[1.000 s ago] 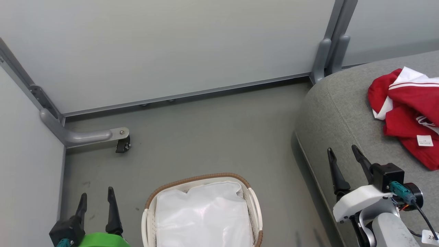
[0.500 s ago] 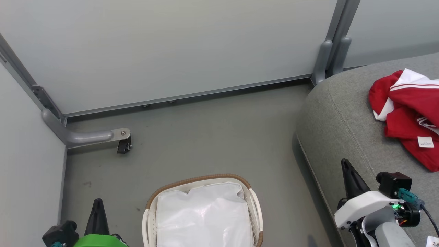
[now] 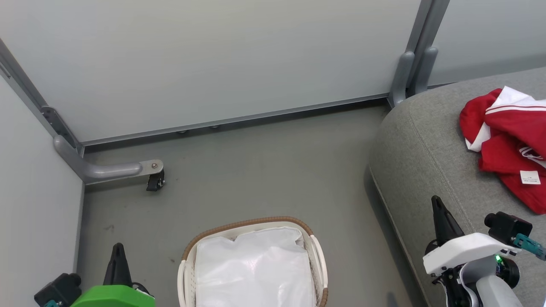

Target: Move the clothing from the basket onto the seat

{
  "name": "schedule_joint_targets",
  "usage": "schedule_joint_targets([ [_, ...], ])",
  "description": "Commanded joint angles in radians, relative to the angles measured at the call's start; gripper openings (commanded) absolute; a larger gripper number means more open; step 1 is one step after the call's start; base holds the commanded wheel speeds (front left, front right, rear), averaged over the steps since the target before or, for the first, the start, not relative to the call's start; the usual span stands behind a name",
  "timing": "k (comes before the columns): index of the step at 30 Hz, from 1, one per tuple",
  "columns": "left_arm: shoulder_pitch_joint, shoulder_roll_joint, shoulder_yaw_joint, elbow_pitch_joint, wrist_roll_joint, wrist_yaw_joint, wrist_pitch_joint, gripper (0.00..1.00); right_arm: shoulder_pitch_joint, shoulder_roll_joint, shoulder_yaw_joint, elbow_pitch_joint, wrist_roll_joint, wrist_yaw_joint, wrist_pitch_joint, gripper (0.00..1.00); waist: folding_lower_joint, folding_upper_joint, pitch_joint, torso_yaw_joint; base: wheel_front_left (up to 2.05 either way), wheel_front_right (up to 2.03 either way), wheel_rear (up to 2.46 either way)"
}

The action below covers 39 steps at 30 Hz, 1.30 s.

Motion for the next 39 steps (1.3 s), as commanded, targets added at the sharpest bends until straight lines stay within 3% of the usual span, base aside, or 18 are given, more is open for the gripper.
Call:
schedule_joint_targets([
  [1, -0.033, 0.005, 0.004, -0.021, -0.04, -0.006, 0.007, 0.0, -0.002, -0.005, -0.007, -0.022, 0.041, 0.0, 0.008, 0.0, 0.0001, 0.0, 0.0, 0.0, 0.0, 0.0, 0.0],
  [39, -0.077, 0.008, 0.031, -0.063, -0.492, -0.031, 0.133, 0.0, 0.022, -0.001, -0.044, -0.085, 0.528, -0.001, 0.133, 0.0, 0.0001, 0.0, -0.009, 0.009, 0.0, 0.0, 0.0],
])
